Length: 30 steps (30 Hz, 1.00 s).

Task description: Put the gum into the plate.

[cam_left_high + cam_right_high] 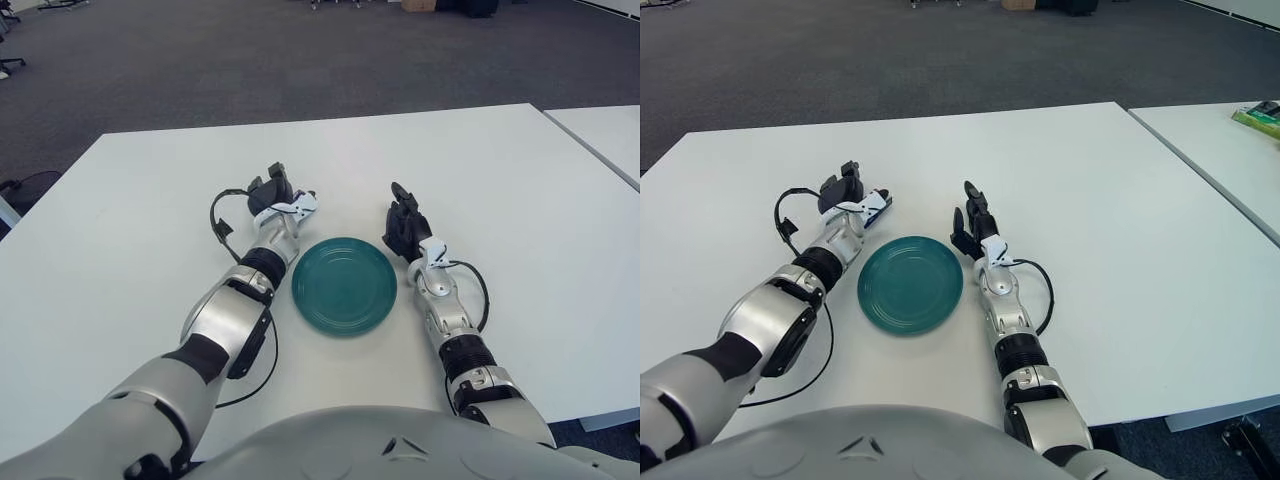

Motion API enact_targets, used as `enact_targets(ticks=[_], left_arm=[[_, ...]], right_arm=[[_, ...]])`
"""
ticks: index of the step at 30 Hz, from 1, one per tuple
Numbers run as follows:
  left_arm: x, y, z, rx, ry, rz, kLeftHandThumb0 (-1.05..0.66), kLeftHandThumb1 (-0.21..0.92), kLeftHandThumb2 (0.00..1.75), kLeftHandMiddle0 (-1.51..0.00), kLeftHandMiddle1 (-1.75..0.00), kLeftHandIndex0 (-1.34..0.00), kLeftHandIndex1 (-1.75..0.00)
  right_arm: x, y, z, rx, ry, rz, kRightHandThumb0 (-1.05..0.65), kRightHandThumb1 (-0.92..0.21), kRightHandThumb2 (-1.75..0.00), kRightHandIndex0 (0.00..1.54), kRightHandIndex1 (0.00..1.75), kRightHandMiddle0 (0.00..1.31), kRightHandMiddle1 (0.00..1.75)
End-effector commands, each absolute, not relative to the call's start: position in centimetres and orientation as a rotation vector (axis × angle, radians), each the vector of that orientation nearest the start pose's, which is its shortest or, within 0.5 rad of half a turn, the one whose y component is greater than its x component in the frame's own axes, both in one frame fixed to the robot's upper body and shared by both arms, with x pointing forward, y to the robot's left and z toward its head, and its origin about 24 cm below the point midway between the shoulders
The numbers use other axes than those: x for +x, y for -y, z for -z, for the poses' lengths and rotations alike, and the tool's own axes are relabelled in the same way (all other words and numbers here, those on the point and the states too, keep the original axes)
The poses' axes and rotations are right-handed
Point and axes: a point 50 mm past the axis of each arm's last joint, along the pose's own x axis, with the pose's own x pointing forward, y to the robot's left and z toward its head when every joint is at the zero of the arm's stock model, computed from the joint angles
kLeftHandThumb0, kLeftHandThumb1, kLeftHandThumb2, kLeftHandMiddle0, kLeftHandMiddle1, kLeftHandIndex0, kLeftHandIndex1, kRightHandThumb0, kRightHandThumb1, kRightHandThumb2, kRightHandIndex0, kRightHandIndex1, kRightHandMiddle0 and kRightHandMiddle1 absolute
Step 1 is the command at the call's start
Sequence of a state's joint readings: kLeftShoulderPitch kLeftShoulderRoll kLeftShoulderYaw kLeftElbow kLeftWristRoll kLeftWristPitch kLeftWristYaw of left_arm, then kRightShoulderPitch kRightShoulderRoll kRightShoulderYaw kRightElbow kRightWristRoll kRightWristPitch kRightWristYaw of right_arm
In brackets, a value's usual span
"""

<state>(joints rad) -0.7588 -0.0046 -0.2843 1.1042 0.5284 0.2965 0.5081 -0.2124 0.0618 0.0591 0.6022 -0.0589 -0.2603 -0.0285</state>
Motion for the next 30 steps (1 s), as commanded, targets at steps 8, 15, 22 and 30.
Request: enact_targets(ticks=[8, 15, 22, 30], left_arm=[[35.4, -9.9, -1.6, 1.027, -0.308, -0.119, -1.05, 0.92, 0.68, -0.15, -0.01, 0.0, -0.52], [35.2, -9.9, -1.2, 1.069, -0.332, -0.083, -1.05, 0.92, 0.67, -0.29, -0.04, 0.0, -0.91], [34.8, -10.1, -0.3, 1.097, -0.354, -0.036, -1.05, 0.92, 0.61, -0.37, -0.07, 0.0, -1.04], [33.4, -9.8, 1.6, 1.13, -0.399, 0.029, -1.05, 0.92, 0.59, -0.37, -0.08, 0.0, -1.04]], right_arm=[[21.9, 10.5, 8.5, -0.014, -0.525, -0.12, -0.76, -0.92, -0.85, 0.09, 0.0, 0.0, 0.17], [21.9, 10.6, 8.5, -0.012, -0.525, -0.123, -0.76, -0.92, -0.85, 0.09, 0.0, 0.0, 0.14], [21.8, 10.5, 8.6, 0.001, -0.528, -0.125, -0.77, -0.92, -0.86, 0.08, 0.0, 0.0, 0.13], [21.6, 10.7, 8.6, 0.004, -0.526, -0.118, -0.76, -0.92, -0.86, 0.08, 0.0, 0.0, 0.14]])
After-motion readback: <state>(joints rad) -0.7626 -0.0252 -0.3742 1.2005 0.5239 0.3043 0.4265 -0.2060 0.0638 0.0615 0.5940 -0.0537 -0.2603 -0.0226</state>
